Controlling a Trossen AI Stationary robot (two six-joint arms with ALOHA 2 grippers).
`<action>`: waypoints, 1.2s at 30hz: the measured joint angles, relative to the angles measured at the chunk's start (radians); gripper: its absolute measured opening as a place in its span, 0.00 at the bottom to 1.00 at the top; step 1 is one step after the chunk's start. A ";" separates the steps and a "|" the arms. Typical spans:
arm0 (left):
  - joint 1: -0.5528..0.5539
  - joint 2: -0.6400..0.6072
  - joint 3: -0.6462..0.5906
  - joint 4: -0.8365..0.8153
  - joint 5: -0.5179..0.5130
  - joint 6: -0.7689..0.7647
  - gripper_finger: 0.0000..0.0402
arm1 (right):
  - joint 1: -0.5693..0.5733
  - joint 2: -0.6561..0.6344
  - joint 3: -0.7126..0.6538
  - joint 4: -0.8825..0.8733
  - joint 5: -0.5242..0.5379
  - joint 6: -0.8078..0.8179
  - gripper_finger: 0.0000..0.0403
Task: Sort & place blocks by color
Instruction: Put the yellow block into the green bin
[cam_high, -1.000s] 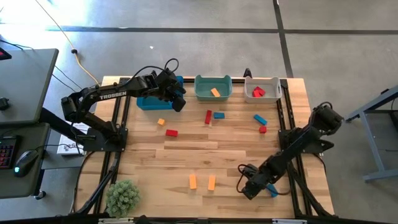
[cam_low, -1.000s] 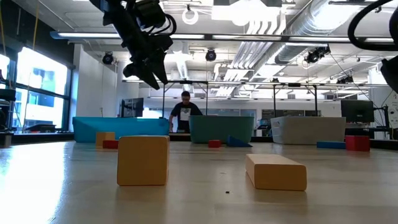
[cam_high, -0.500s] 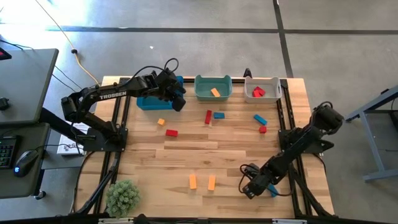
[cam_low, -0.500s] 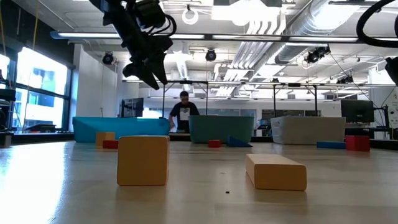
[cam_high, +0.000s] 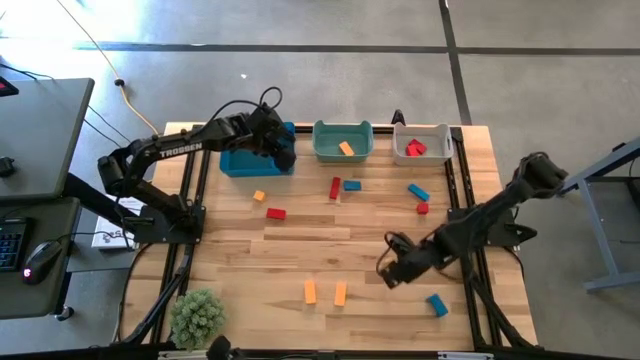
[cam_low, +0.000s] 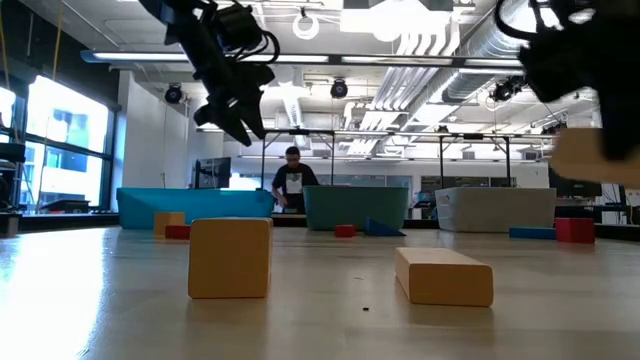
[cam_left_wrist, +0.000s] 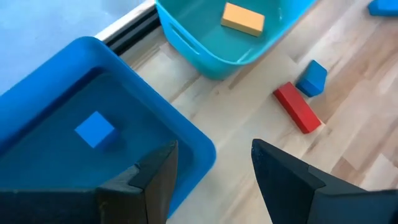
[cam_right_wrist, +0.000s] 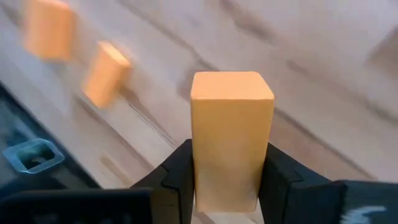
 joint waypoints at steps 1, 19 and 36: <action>0.008 0.000 0.000 0.001 0.000 0.001 0.49 | -0.028 -0.018 0.000 0.004 0.003 -0.030 0.25; 0.126 0.000 0.000 0.005 0.000 0.123 0.49 | -0.691 -0.176 0.002 0.338 0.080 -0.671 0.25; 0.124 0.000 0.000 0.057 0.035 0.176 0.49 | -1.053 -0.176 0.003 0.753 0.185 -0.976 0.25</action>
